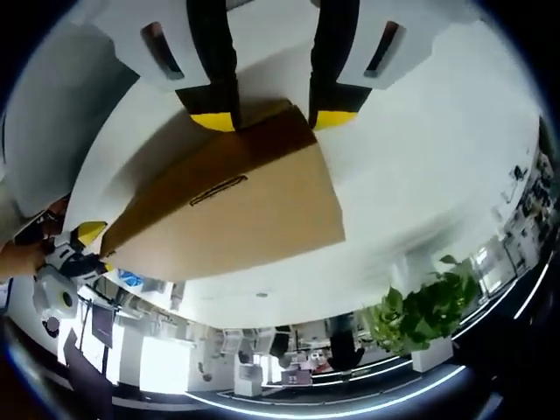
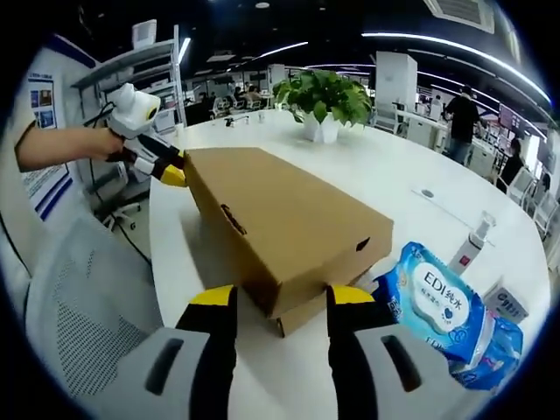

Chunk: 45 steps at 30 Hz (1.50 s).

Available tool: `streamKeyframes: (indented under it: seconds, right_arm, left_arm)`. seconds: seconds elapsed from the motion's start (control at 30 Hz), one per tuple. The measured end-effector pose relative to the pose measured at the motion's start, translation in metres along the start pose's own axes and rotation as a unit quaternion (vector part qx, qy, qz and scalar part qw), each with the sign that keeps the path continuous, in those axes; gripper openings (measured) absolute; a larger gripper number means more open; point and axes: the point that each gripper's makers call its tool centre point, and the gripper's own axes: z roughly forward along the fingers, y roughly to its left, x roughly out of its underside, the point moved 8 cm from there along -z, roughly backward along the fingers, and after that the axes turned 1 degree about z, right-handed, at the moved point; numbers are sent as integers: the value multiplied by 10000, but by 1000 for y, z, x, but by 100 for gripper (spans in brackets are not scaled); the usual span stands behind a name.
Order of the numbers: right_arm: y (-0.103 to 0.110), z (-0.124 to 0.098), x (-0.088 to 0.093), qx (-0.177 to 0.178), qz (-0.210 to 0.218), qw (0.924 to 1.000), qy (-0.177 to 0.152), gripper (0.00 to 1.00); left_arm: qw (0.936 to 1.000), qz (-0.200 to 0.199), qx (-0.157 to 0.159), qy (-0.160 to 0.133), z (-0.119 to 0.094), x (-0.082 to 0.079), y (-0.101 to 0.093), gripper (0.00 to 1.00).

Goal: Operate the shoe box by opening the lid, removing the specified soft item, and placing it in the target area until the item is outside and the box remains undamaged.

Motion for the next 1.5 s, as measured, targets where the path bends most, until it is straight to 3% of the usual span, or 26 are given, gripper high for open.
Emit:
streamKeyframes:
  seconds: [0.47,1.03,1.5]
  right_arm:
    - [-2,8,6,39,375,9992,90,37]
    - [-1,17,15,135,188,9995,230,35]
    - [-1,21,20,155,272,9991,293,34]
  left_arm:
    - [9999,-74,46,124,10,7,-1,32]
    - [9993,-238,102,283,22,14,-2,33]
    - [9989,-264,87,369,28,17,-2,33]
